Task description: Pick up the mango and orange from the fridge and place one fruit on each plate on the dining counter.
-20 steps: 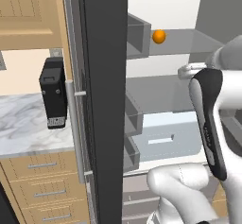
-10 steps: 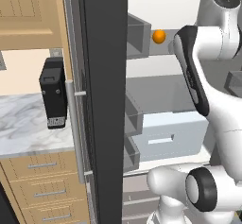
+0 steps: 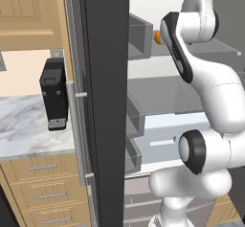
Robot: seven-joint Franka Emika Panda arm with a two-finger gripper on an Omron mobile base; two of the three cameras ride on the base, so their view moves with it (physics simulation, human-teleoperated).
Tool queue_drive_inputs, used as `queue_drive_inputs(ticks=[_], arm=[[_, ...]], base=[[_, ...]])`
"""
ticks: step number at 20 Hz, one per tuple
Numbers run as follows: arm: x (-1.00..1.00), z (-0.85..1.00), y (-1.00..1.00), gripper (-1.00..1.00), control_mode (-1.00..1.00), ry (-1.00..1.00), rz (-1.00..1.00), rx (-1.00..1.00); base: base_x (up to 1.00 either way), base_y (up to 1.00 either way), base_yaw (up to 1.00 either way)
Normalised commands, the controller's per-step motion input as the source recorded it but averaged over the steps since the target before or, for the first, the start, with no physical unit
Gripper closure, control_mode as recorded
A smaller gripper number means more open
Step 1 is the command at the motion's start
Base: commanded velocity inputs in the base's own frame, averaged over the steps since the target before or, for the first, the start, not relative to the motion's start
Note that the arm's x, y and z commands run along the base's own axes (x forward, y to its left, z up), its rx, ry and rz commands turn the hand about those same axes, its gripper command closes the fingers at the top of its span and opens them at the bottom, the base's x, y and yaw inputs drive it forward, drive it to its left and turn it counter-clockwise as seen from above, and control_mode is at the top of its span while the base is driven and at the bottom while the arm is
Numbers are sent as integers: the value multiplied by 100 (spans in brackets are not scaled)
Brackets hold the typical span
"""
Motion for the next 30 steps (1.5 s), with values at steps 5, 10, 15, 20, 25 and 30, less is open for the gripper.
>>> queue_drive_inputs(ticks=[5,10,15,20,25,30], arm=[[61,-9,0,-100,-100,-17,0,0],[6,5,0,-100,-100,-3,0,2],[36,0,0,-100,-100,-1,2,1],[11,-11,0,-100,-100,-12,17,4],[7,-7,0,-100,-100,-25,14,2],[46,-3,6,-100,-100,-7,4,0]], base=[[0,0,0],[0,0,0],[0,0,0],[0,0,0],[0,0,0],[0,0,0]])
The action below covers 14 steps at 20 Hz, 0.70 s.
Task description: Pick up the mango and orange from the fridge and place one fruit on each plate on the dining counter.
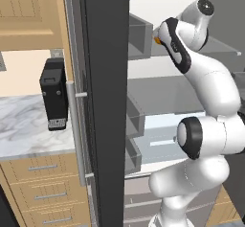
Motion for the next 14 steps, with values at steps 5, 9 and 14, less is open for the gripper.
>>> queue_drive_inputs(ticks=[5,9,14], arm=[[79,0,7,-100,-100,12,-2,0],[39,12,3,-100,-100,21,0,0],[0,8,0,-100,-100,24,0,0]], base=[[0,0,0],[0,0,0],[0,0,0]])
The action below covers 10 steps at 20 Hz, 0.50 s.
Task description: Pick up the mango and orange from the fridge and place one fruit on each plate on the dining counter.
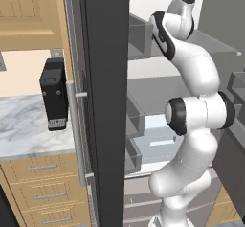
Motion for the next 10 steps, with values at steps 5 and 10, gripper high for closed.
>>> queue_drive_inputs(ticks=[5,10], arm=[[0,-17,0,-100,-100,7,0,0],[0,-41,0,-100,-100,0,0,0]], base=[[0,0,0],[0,0,0]])
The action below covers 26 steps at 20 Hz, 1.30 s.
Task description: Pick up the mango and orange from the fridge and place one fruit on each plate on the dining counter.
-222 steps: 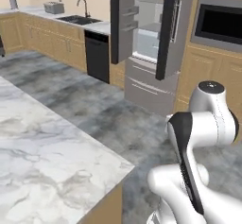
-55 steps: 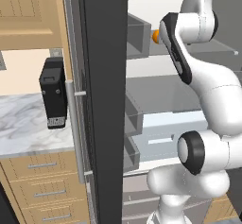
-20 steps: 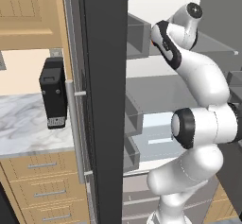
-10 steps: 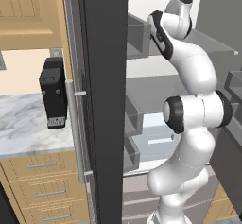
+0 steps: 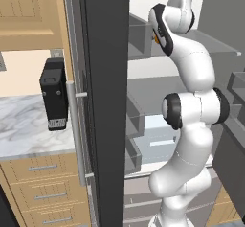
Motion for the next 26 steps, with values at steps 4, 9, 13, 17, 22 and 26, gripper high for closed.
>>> queue_drive_inputs(ticks=[4,9,13,17,22,26], arm=[[0,-39,0,-100,-100,-3,0,0],[0,-53,0,-100,-100,-2,-2,0],[0,-37,0,-100,-100,0,-1,0],[0,-24,0,-100,-100,0,0,0],[0,-15,0,100,-100,0,0,0],[-1,-1,0,100,-100,0,0,0]], base=[[0,0,0],[0,0,0],[0,0,0],[0,0,0],[0,0,0],[0,0,0]])
